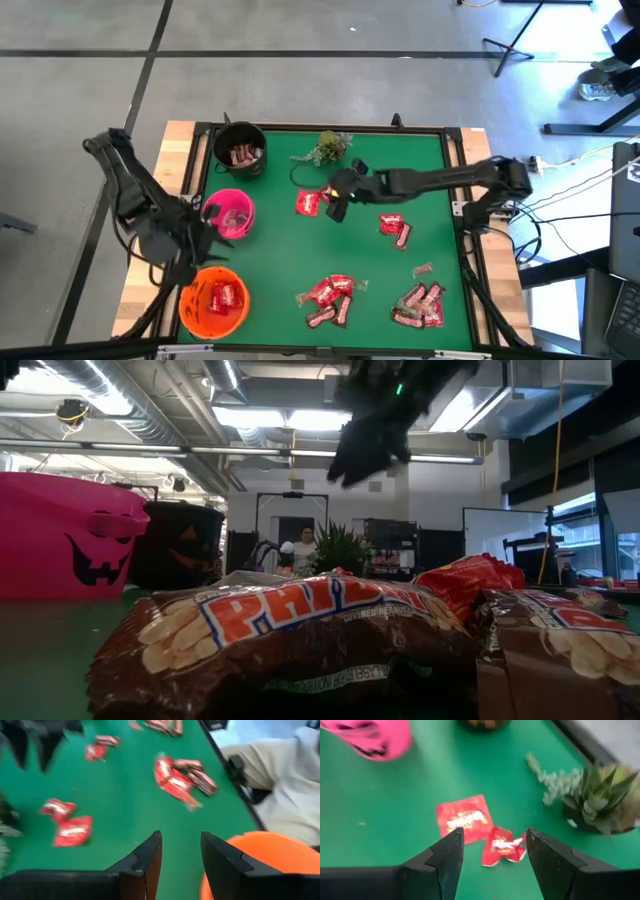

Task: Sort candy
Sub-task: Put the red candy into the orange bucket

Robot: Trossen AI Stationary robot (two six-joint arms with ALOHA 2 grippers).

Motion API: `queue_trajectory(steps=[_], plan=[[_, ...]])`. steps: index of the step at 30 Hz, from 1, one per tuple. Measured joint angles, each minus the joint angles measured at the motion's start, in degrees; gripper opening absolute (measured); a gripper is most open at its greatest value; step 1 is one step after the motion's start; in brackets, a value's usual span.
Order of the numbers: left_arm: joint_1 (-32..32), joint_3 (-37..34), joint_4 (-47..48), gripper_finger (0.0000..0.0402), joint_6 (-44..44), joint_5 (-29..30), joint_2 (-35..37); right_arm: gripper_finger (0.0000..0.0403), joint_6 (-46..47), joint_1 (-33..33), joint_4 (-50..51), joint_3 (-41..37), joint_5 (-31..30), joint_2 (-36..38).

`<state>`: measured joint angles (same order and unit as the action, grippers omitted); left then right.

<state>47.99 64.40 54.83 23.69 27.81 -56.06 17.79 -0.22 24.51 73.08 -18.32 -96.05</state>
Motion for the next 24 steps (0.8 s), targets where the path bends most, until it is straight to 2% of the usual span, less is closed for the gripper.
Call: queue_trajectory(steps=[4, 8, 19, 24], plan=[[-3.05, -0.9, -0.87, 0.0125, -4.13, 2.75, 3.75, 0.0209, 1.44, -4.7, 0.15, 0.0, 2.98, -3.89], [-6.04, -4.21, -4.45, 0.0125, -6.27, 3.04, 7.55, 0.0209, 2.38, -8.2, -0.21, 0.0, 5.14, -7.05], [-12.16, -20.93, -27.32, 0.0125, -14.98, -2.99, 16.24, 0.0209, 3.81, -11.44, -2.14, 0.0, 13.57, -14.19], [-14.17, -25.06, -33.43, 0.0124, -16.82, -5.06, 17.66, 0.0209, 4.73, -11.44, -3.23, 0.0, 16.55, -16.67]])
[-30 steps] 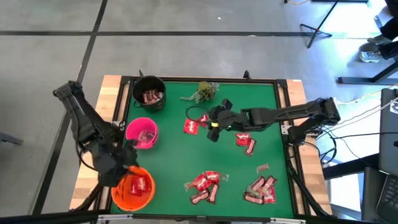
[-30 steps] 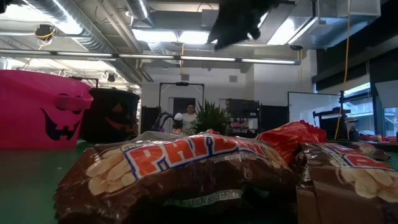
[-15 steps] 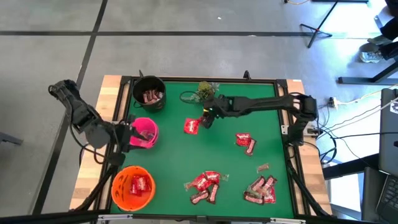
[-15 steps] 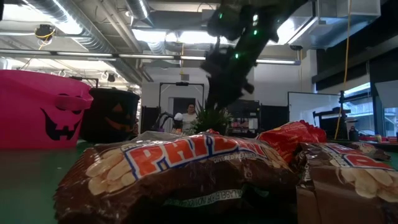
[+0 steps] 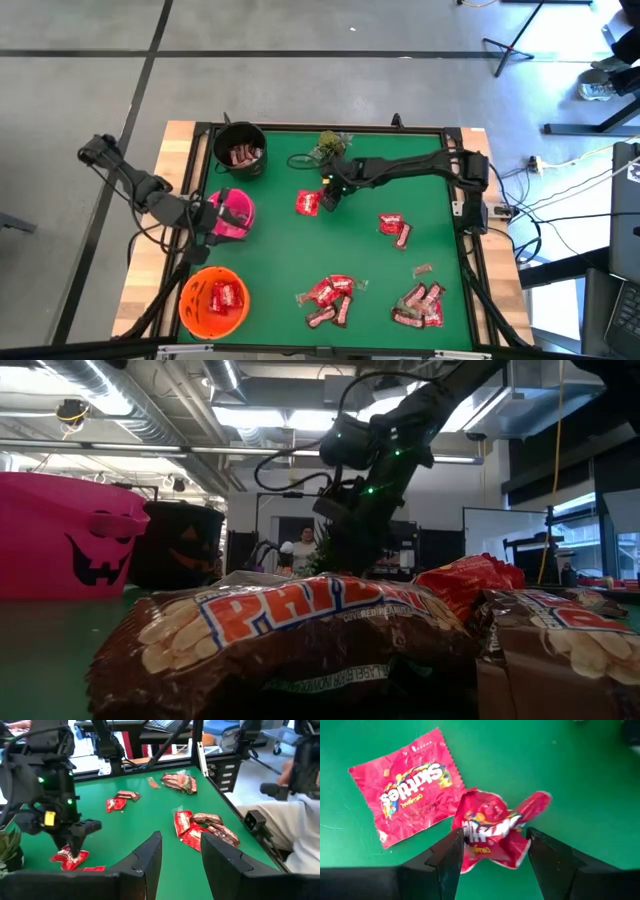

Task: Sort candy
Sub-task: Put the red candy into the orange bucket

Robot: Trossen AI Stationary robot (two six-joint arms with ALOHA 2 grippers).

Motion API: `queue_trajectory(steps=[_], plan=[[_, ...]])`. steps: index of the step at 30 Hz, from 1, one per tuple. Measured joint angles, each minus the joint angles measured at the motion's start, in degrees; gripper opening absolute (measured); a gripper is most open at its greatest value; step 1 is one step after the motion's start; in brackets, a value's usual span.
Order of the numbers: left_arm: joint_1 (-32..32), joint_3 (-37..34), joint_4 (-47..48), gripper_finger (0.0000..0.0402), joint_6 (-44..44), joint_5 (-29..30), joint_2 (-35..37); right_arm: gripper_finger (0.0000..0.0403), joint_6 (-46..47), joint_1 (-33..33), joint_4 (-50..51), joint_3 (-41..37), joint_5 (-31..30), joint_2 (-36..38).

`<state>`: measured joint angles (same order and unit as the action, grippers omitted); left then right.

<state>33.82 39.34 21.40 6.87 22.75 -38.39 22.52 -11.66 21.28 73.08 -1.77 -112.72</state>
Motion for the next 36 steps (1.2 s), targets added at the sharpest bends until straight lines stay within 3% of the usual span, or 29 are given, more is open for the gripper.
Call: queue_trajectory(steps=[6, 16, 23, 30, 36], plan=[[-1.66, -0.4, -1.06, 0.0124, -0.02, 0.23, -0.08, 0.0192, 0.13, 0.0, -0.56, 0.0, 1.41, -1.18], [-2.32, -0.4, -1.96, 0.0124, -0.04, 0.36, -0.09, 0.0015, -0.66, 0.0, -0.59, 0.11, 2.57, -0.88], [-2.32, -0.4, -1.91, 0.0124, -0.04, 4.15, -0.11, 0.0039, -0.58, 0.07, 0.17, -0.02, 3.99, 1.21], [-2.39, -0.4, -1.36, 0.0124, -0.03, 10.71, -0.66, 0.0009, -0.5, 2.06, -1.19, -0.02, 4.36, 7.85], [-5.02, -0.4, -1.75, 0.0152, -1.44, 13.82, -4.77, 0.003, -2.33, 6.48, -10.45, 0.0, 4.61, 12.49]])
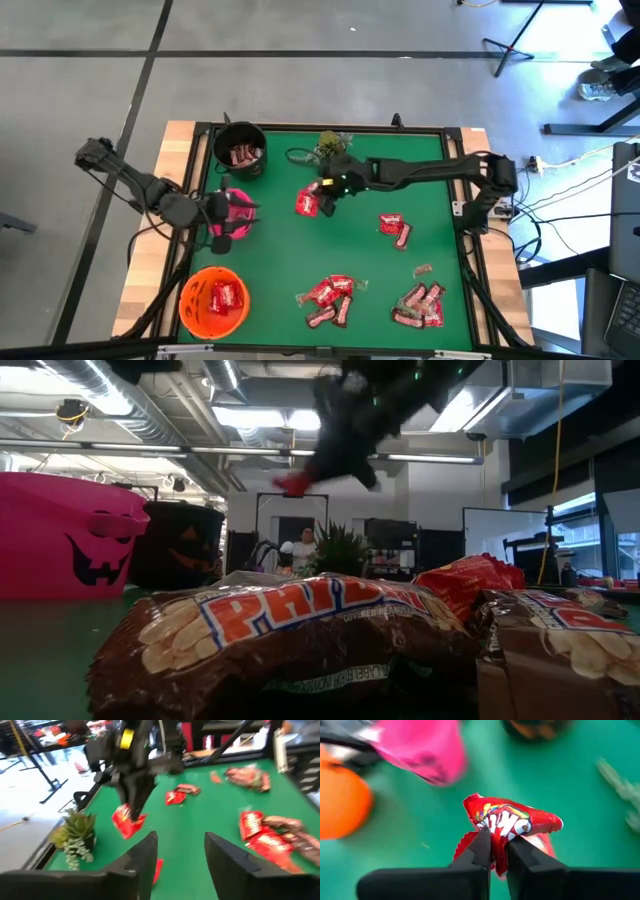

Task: Sort candy
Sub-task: Put the red candy into the orange bucket

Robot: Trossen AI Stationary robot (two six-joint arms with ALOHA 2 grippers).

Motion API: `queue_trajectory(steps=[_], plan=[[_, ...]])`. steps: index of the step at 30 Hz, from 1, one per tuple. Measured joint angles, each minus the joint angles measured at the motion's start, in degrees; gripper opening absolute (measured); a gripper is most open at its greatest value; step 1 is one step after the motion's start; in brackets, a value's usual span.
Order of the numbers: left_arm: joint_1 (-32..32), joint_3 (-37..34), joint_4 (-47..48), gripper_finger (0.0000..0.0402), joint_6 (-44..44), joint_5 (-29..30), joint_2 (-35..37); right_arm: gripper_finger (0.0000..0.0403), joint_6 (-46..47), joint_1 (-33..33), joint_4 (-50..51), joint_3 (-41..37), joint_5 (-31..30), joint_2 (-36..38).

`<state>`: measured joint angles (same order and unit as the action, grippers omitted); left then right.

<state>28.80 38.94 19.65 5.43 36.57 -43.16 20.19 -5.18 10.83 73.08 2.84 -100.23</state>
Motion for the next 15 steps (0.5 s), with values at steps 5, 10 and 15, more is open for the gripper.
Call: queue_trajectory(steps=[5, 10, 15], plan=[[-3.03, 0.0, -5.79, 0.0203, -4.62, 0.43, -5.5, 0.0039, -3.13, 3.78, -10.68, 0.04, 3.85, 0.86], [-4.79, 0.02, -11.97, 0.0242, -11.43, 0.51, -9.71, 0.0028, -4.21, 6.31, -16.62, 0.02, 4.11, 0.86], [-4.84, 0.0, -13.69, 0.0254, -18.22, 4.07, -13.75, 0.0028, -4.18, 7.21, -19.91, 0.02, 4.26, 0.86]])
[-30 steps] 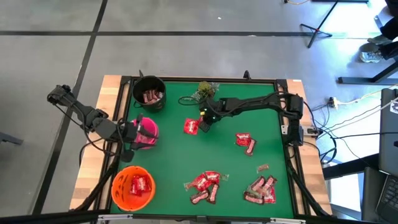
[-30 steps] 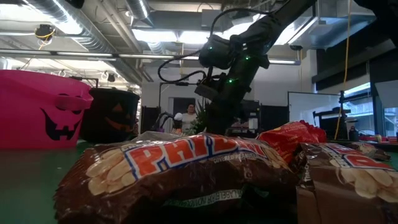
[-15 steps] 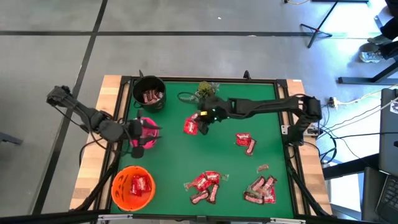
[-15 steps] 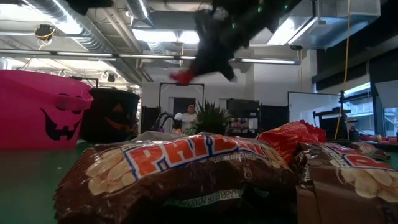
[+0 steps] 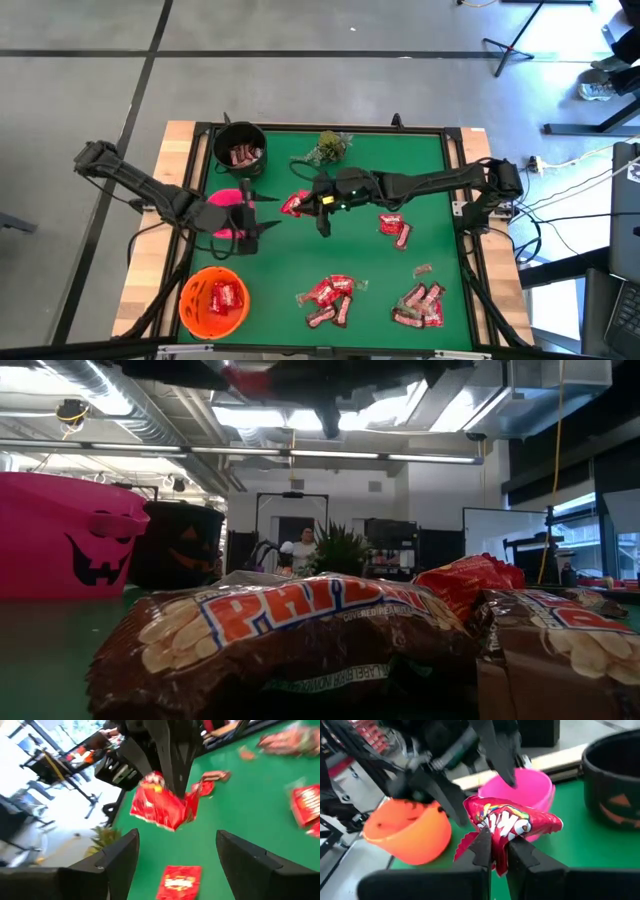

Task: Sort candy
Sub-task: Put the red candy into the orange bucket

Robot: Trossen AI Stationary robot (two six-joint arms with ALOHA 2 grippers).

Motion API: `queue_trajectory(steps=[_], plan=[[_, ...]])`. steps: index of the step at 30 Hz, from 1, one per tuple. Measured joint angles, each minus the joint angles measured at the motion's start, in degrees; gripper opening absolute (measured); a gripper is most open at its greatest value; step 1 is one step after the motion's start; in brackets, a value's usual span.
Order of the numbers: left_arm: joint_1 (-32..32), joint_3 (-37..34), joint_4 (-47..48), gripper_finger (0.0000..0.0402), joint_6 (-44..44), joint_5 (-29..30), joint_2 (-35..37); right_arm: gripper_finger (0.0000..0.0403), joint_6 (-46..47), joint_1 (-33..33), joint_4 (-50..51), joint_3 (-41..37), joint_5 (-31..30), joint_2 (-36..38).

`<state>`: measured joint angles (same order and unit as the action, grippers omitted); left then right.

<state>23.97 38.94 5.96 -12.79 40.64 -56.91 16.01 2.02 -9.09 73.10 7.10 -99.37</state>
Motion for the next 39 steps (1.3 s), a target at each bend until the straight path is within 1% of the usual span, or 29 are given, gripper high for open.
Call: queue_trajectory(steps=[4, 10, 15, 18, 21, 23, 25, 30, 32, 35, 38, 39], plan=[[0.0, 0.02, -3.22, 0.0251, -3.95, 1.1, -3.51, 0.003, 0.2, 0.31, -0.67, 0.0, 0.32, 0.0], [0.09, 0.0, -11.76, 0.0248, -7.94, 1.95, -7.67, 0.0029, 1.84, 0.33, -0.94, 0.0, 0.86, 0.0], [0.09, 0.0, -16.22, 0.0245, -10.7, 6.68, -10.07, 0.003, 2.11, 0.88, -1.33, 0.0, 1.43, 0.0], [0.09, 0.02, -17.33, 0.023, -11.54, 7.66, -10.89, 0.003, 2.11, 1.47, -1.48, 0.0, 1.1, -0.02], [0.12, 0.0, -19.33, 0.0199, -12.79, 6.7, -11.41, 0.004, 1.68, 2.13, -1.61, 0.0, 0.02, -0.02], [0.13, 0.0, -20.01, 0.0174, -14.25, 5.55, -11.41, 0.0058, 1.18, 2.47, -1.68, 0.0, -0.02, -0.02], [0.17, 0.0, -20.24, 0.0149, -14.63, 5.32, -11.41, 0.0086, 0.34, 2.57, -1.63, 0.0, 0.02, -0.02], [1.4, 0.0, -20.7, 0.0097, -14.39, 6.93, -11.41, 0.0174, 0.03, 3.1, -1.63, 0.03, -1.56, 0.0], [2.16, 0.0, -20.81, 0.0087, -14.39, 8.4, -11.41, 0.0206, 0.03, 3.05, -1.71, 0.08, -1.48, 0.0], [4.32, 0.0, -21.04, 0.0081, -14.82, 12.8, -11.05, 0.0244, 0.43, 2.89, -1.74, 0.13, -0.86, 0.32], [8.15, 0.14, -21.81, 0.0078, -14.94, 17.26, -9.73, 0.0267, 2.05, 2.89, 1.34, 0.0, 0.54, 1.24], [9.92, 0.15, -21.4, 0.0078, -14.94, 18.21, -9.18, 0.0271, 2.85, 2.89, 3.85, -0.07, 1.24, 2.12]])
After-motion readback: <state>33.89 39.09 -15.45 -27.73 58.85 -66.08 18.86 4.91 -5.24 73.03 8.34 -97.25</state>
